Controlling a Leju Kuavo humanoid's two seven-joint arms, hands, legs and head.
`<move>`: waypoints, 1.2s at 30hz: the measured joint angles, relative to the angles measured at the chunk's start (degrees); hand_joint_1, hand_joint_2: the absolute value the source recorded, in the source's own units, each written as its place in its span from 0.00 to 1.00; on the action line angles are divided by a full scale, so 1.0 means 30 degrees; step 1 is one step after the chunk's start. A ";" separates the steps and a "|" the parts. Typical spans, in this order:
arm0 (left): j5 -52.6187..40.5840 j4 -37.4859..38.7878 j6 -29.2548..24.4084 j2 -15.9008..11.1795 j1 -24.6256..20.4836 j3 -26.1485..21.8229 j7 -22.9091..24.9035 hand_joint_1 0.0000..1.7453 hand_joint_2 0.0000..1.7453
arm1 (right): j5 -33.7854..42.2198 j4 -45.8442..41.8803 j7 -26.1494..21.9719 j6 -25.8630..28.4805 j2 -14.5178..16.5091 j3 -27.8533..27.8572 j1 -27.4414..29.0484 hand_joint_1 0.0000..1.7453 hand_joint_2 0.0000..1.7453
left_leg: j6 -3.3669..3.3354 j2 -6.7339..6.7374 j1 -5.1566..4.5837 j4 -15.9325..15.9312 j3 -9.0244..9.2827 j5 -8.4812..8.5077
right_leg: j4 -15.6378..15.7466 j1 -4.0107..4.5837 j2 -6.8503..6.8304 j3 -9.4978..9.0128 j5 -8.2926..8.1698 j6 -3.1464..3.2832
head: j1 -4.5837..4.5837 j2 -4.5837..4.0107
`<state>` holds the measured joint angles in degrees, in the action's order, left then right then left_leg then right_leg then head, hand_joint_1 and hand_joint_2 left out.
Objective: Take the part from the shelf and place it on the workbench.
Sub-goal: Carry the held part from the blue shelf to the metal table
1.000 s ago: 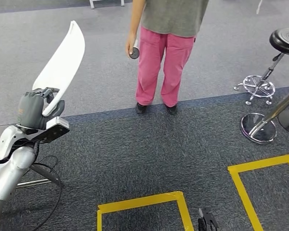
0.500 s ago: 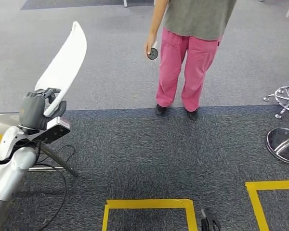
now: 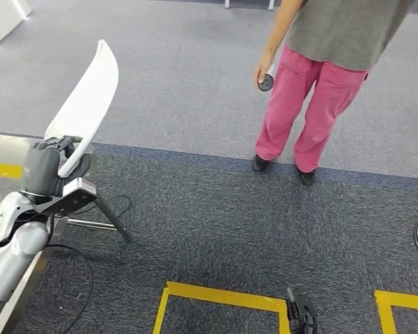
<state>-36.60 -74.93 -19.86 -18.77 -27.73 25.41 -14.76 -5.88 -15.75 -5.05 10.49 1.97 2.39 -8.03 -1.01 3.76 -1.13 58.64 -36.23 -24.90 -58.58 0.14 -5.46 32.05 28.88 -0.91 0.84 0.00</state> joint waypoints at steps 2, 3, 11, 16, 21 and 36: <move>-0.0142 -0.0599 -0.0075 -0.0255 0.0453 -0.0266 0.0126 1.00 1.00 | 0.0191 -0.0180 -0.1038 -0.0347 0.0000 0.0015 -0.0151 0.00 0.00 | -0.0297 -0.0707 0.0121 -0.0178 0.0113 0.0080 | -0.1652 -0.0074 0.0684 0.0738 0.0955 -0.0226 | -0.0100 0.0000; -0.0235 -0.0925 -0.0095 -0.0373 0.0718 -0.0397 0.0207 1.00 1.00 | 0.0300 -0.0268 -0.1564 -0.0561 0.0000 0.0027 -0.0205 0.00 0.00 | -0.0445 -0.1163 0.0182 -0.0277 0.0175 0.0121 | -0.3040 -0.0114 0.1100 0.1416 0.1599 -0.0347 | -0.0149 0.0000; -0.0466 -0.1457 0.0081 -0.0460 0.1074 -0.0512 0.0353 1.00 1.00 | 0.0374 -0.0353 -0.2097 -0.0924 -0.0002 0.0095 -0.0201 0.00 0.00 | -0.0131 -0.3294 0.0389 0.0070 0.0021 0.0007 | -0.0451 -0.0408 0.3212 0.0847 -0.0534 -0.0414 | -0.0200 0.0000; -0.0474 -0.1492 0.0181 -0.0620 0.1139 -0.0559 0.0362 1.00 1.00 | 0.0164 -0.0361 -0.1592 -0.0854 0.0022 0.0095 -0.0266 0.00 0.00 | 0.0359 -0.2901 0.0469 0.0932 -0.0552 -0.0470 | -0.0004 -0.0383 0.2523 0.0504 -0.0518 0.0092 | -0.0100 0.0000; -0.0521 -0.1372 0.0430 -0.0514 0.0988 -0.0483 0.0366 1.00 1.00 | -0.0147 -0.0306 0.0841 -0.0816 0.0013 0.0098 -0.0131 0.00 0.00 | 0.0619 -0.1473 0.0577 0.5131 -0.2506 -0.1940 | 0.0050 -0.0289 0.1318 0.0373 -0.0388 0.0309 | 0.0002 0.0000; -0.0441 0.0481 0.0483 0.0835 -0.1183 0.0195 0.0096 1.00 1.00 | -0.0043 0.0089 0.4588 -0.1608 0.0020 0.0297 0.0272 0.00 0.00 | -0.0548 -0.1814 0.0306 -0.0285 0.0296 0.0004 | -0.5371 -0.0243 0.1806 0.3124 0.1977 -0.0586 | -0.0189 0.0000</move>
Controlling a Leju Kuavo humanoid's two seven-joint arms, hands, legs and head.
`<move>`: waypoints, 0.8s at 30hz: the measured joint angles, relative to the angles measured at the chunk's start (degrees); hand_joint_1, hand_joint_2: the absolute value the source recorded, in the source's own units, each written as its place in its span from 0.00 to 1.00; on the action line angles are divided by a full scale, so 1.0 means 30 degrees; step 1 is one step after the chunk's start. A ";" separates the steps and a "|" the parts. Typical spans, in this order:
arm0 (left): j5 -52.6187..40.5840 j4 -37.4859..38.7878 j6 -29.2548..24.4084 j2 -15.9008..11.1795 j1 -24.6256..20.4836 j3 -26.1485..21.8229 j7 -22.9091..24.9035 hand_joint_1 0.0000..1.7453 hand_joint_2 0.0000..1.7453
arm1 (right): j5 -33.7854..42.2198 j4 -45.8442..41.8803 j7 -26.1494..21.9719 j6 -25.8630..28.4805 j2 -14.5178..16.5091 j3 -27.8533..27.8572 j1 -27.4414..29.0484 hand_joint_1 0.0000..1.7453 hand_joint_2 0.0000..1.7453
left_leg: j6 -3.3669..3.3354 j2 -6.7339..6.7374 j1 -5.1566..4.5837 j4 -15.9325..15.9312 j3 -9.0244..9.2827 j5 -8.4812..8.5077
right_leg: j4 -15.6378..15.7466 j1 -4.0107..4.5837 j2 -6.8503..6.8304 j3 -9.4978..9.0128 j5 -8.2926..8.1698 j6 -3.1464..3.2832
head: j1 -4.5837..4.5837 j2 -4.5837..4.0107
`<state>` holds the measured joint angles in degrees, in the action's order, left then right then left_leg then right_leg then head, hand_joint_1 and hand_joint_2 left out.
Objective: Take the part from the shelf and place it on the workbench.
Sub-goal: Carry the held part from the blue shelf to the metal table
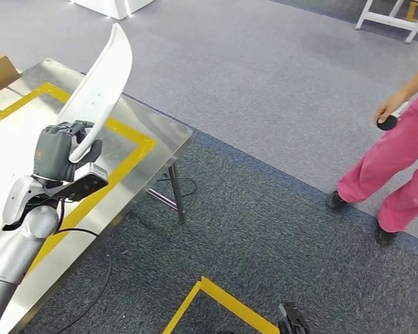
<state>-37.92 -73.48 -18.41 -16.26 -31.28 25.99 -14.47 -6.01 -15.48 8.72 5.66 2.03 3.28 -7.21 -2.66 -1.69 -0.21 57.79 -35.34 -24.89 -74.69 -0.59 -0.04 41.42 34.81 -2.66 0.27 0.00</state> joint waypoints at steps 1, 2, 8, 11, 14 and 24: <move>0.0002 0.0075 0.0002 0.0051 -0.0009 0.0055 -0.0004 1.00 1.00 | -0.0002 0.0009 0.0015 -0.0009 -0.0002 0.0004 0.0040 0.00 0.00 | 0.0009 -0.0261 0.0002 0.0029 0.0004 -0.0016 | 0.0431 -0.0001 0.0035 -0.0024 -0.0554 0.0014 | -0.0004 0.0000; 0.0004 0.0137 0.0002 0.0095 -0.0035 0.0111 -0.0007 1.00 1.00 | -0.0007 0.0015 0.0018 -0.0015 -0.0004 0.0011 0.0056 0.00 0.00 | 0.0042 -0.0514 0.0017 0.0075 0.0007 -0.0046 | 0.1532 -0.0014 0.0177 -0.0385 -0.1364 0.0036 | -0.0004 0.0000; 0.0281 0.0479 0.0016 0.0182 -0.0242 0.0355 -0.0036 1.00 1.00 | -0.0221 0.0089 0.0241 -0.0089 0.0002 0.0113 0.0074 0.00 0.00 | 0.0589 -0.1666 0.0182 0.0326 -0.0333 -0.0082 | 0.5267 -0.0129 0.1262 -0.2192 -0.2672 0.0364 | 0.0000 0.0000; 0.0310 0.0608 0.0024 0.0162 -0.0392 0.0426 -0.0042 1.00 1.00 | -0.0299 0.0106 0.0330 -0.0180 0.0007 0.0160 0.0056 0.00 0.00 | 0.0875 -0.0634 0.0137 0.1523 -0.0894 -0.0841 | 0.5482 -0.0187 0.0611 -0.2391 -0.2714 0.0712 | 0.0164 0.0000; 0.0344 0.0781 0.0075 0.0201 -0.0541 0.0554 -0.0042 1.00 1.00 | -0.0335 0.0124 0.0446 -0.0295 -0.0035 0.0199 0.0103 0.00 0.00 | 0.1093 0.0241 0.0224 0.4966 -0.2528 -0.2193 | 0.5502 -0.0142 -0.0110 -0.2491 -0.2622 0.0869 | 0.0260 0.0000; 0.0585 0.1007 0.0095 0.0173 -0.0957 0.0800 -0.0049 1.00 1.00 | -0.0521 0.0140 0.0547 -0.0503 -0.0046 0.0204 -0.0049 0.00 0.00 | 0.0479 0.1339 -0.0113 0.0062 -0.0159 0.0030 | 0.5531 0.0040 -0.2008 -0.2990 -0.2112 0.0189 | 0.0228 0.0000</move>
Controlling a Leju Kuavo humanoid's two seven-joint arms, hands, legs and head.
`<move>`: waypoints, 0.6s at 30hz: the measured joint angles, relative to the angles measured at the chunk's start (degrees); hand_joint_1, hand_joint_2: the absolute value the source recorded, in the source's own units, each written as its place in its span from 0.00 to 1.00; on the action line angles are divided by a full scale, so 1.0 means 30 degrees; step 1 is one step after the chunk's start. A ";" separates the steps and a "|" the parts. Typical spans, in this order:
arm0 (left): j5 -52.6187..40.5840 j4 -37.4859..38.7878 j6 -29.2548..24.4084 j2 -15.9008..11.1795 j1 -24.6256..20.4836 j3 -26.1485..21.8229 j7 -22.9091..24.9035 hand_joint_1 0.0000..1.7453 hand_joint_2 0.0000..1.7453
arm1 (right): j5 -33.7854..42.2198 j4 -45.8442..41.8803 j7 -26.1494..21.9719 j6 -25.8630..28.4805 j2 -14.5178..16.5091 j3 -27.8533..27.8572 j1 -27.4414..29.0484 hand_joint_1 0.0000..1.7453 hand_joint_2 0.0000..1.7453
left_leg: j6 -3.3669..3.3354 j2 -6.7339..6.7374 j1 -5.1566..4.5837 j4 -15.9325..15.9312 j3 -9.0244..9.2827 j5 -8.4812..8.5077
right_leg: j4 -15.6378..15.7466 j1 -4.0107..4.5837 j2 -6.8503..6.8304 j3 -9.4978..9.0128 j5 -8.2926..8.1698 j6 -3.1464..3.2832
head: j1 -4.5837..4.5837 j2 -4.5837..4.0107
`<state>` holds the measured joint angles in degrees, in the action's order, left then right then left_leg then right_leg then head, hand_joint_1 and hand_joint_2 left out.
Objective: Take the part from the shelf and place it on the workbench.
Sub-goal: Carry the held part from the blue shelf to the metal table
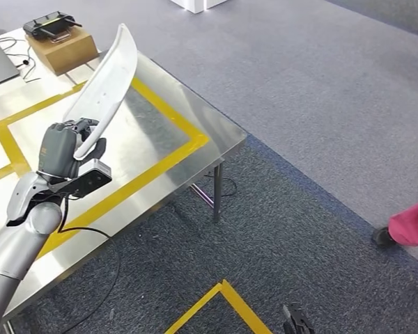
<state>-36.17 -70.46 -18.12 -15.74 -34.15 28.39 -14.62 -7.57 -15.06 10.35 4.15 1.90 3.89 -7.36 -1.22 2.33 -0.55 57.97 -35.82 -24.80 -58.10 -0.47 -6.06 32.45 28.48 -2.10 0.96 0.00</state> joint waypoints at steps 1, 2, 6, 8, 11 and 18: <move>-0.0002 0.0013 -0.0002 -0.0015 -0.0028 0.0002 -0.0002 1.00 1.00 | -0.0013 0.0000 -0.0002 0.0002 -0.0004 0.0000 -0.0044 0.00 0.00 | -0.0107 -0.0195 0.0056 -0.0082 0.0072 0.0034 | -0.0258 -0.0028 0.0283 0.0086 0.0225 -0.0087 | -0.0025 0.0000; -0.0002 0.0018 -0.0004 -0.0007 -0.0067 0.0007 -0.0004 1.00 1.00 | -0.0020 0.0000 -0.0004 0.0004 -0.0007 0.0000 -0.0079 0.00 0.00 | -0.0207 -0.0372 0.0122 -0.0159 0.0144 0.0076 | -0.0914 -0.0051 0.0738 0.0392 0.0623 -0.0152 | -0.0078 0.0000; -0.0002 0.0045 0.0000 0.0058 -0.0045 0.0085 -0.0006 1.00 1.00 | -0.0025 0.0014 0.0011 0.0005 -0.0009 0.0000 0.0035 0.00 0.00 | -0.0426 -0.1252 0.0173 -0.0166 0.0169 0.0078 | -0.5324 -0.0087 0.1952 0.2814 0.2154 -0.0230 | -0.0196 0.0000; -0.0002 0.0049 0.0002 0.0064 -0.0006 0.0129 -0.0006 1.00 1.00 | -0.0025 0.0022 0.0022 0.0011 -0.0013 0.0000 0.0095 0.00 0.00 | -0.0406 -0.1806 0.0182 -0.0122 0.0176 0.0056 | -0.4531 -0.0095 0.2058 0.2752 0.1146 -0.0206 | -0.0198 0.0000; -0.0002 0.0051 0.0002 0.0091 -0.0017 0.0138 -0.0005 1.00 1.00 | -0.0025 0.0026 0.0024 0.0013 -0.0060 0.0000 0.0072 0.00 0.00 | -0.0183 -0.2492 0.0194 0.0090 0.0067 -0.0062 | -0.0974 -0.0215 0.3069 0.1233 -0.0550 -0.0090 | -0.0188 0.0000; 0.0066 0.0062 -0.0044 -0.0029 0.0001 0.0111 -0.0022 1.00 1.00 | -0.0153 0.0036 -0.0113 0.0042 -0.0062 0.0009 -0.0014 0.00 0.00 | 0.0577 -0.1773 0.0280 0.1801 -0.0924 -0.1003 | 0.0006 -0.0261 0.2393 0.0527 -0.0566 0.0505 | -0.0013 0.0000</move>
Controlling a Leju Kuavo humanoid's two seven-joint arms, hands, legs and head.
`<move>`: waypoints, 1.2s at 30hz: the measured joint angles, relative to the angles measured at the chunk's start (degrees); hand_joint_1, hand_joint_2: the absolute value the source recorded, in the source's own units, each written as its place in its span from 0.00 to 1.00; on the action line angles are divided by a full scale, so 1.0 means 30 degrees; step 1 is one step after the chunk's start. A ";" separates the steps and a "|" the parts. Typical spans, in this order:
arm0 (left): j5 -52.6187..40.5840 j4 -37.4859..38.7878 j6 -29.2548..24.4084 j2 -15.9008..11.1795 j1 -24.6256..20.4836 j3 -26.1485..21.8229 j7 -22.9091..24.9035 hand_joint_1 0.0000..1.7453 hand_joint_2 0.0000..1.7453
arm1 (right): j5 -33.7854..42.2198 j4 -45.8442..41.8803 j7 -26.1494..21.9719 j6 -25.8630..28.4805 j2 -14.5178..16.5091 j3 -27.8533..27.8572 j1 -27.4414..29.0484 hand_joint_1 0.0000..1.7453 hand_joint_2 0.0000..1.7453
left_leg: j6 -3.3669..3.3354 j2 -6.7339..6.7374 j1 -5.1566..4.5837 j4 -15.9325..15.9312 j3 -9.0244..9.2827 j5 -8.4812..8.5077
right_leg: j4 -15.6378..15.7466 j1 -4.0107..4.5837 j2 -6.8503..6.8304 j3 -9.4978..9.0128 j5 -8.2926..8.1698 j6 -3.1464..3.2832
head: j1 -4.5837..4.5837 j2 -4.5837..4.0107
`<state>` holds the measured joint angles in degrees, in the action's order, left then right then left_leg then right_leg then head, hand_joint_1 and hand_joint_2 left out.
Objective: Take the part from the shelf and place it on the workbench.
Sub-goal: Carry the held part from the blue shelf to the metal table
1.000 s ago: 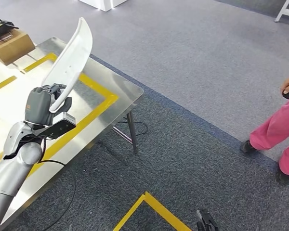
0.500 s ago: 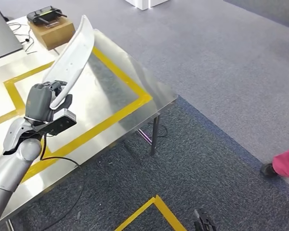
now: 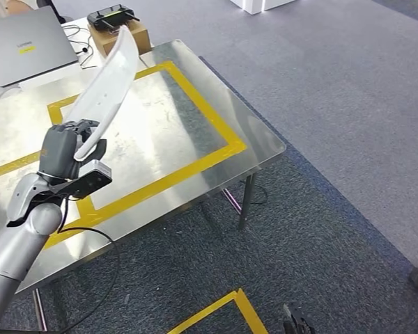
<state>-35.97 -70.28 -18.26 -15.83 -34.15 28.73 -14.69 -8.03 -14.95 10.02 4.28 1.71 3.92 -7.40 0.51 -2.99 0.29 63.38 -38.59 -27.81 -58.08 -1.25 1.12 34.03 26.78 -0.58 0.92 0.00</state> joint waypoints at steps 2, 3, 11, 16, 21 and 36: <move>0.0005 0.0004 -0.0005 -0.0009 0.0039 0.0015 0.0000 1.00 1.00 | -0.0033 0.0000 -0.0100 0.0027 -0.0018 0.0013 0.0038 0.00 0.00 | 0.0169 0.0645 0.0075 0.2455 -0.1165 -0.1022 | 0.0002 0.0030 -0.0446 -0.0069 0.0083 0.0122 | 0.0063 0.0000; 0.0005 0.0005 -0.0005 -0.0009 0.0093 0.0024 -0.0002 1.00 1.00 | -0.0044 0.0000 -0.0160 0.0033 -0.0022 0.0018 0.0057 0.00 0.00 | 0.0217 0.0726 0.0119 0.3303 -0.1593 -0.1223 | -0.0002 0.0037 -0.0686 -0.0098 0.0124 0.0141 | 0.0067 0.0000; 0.0013 0.0009 0.0000 -0.0071 0.0125 -0.0026 -0.0007 1.00 1.00 | -0.0075 0.0000 -0.0626 0.0133 -0.0024 0.0042 -0.0012 0.00 0.00 | -0.0297 0.2015 -0.0254 -0.1687 0.0803 0.0972 | 0.0036 0.0248 -0.2371 -0.0599 0.0597 -0.0411 | 0.0067 0.0000; 0.0007 0.0002 0.0007 -0.0124 0.0117 -0.0026 -0.0014 1.00 1.00 | -0.0090 0.0000 -0.0730 0.0226 -0.0024 0.0053 -0.0143 0.00 0.00 | -0.0776 0.1079 -0.0033 -0.1935 0.1031 0.1051 | -0.2479 0.0137 -0.0859 0.0593 0.2056 -0.0777 | -0.0099 0.0000; 0.0005 0.0002 0.0031 -0.0069 0.0251 0.0049 -0.0009 1.00 1.00 | -0.0133 0.0013 -0.0973 0.0178 -0.0026 0.0070 0.0087 0.00 0.00 | -0.0878 0.0020 -0.0077 -0.1770 0.1045 0.0898 | -0.3731 0.0144 -0.0346 0.1901 0.1343 -0.0701 | -0.0148 0.0000; -0.0002 0.0002 0.0073 -0.0202 0.0350 -0.0053 0.0007 1.00 1.00 | 0.0015 0.0022 -0.1656 -0.0102 -0.0038 0.0346 -0.0097 0.00 0.00 | -0.0633 -0.0244 -0.0137 -0.1777 0.1074 0.0817 | -0.0201 0.0212 0.0157 0.0303 0.0092 -0.0244 | -0.0106 0.0000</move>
<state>-35.98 -70.27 -18.04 -16.44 -33.10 28.57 -14.67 -7.99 -14.88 5.05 3.97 1.60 4.96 -7.69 -1.39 -3.72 -0.12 58.05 -35.36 -25.36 -58.68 -0.61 1.59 34.94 27.06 -1.31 0.60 0.00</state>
